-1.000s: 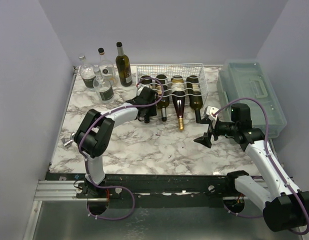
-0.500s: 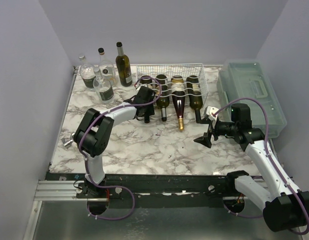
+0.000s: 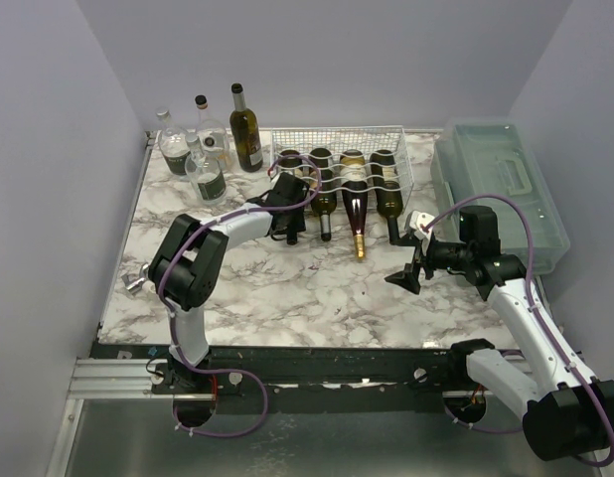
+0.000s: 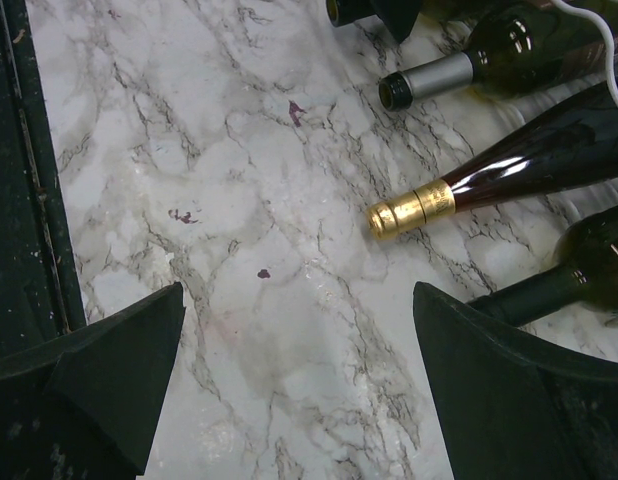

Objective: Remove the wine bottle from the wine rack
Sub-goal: Pick up the wine bottle from the wine rack.

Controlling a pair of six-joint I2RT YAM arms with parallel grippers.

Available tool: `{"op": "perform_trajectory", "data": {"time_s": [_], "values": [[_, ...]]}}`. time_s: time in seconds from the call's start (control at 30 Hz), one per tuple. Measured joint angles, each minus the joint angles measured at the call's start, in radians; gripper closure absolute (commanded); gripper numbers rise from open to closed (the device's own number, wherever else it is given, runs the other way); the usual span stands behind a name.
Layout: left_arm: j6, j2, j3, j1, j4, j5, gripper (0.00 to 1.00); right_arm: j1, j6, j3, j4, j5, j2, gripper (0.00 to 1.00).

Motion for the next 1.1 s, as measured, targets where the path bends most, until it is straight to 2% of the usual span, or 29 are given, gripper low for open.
{"op": "perform_trajectory", "data": {"time_s": [0.17,0.37,0.67,1.1], "values": [[0.001,0.010,0.007,0.000,-0.019,-0.005,0.73,0.000,0.000,0.000,0.000,0.005,-0.002,0.00],[0.005,0.010,0.012,0.000,-0.031,-0.009,1.00,0.000,0.000,0.000,0.000,0.010,-0.008,0.01],[0.014,0.002,-0.002,-0.011,-0.022,-0.026,1.00,0.000,0.000,0.000,0.000,0.017,-0.010,0.00],[0.025,-0.165,-0.160,-0.071,-0.041,-0.078,1.00,0.000,-0.002,0.000,0.000,0.018,-0.020,0.00]]}}
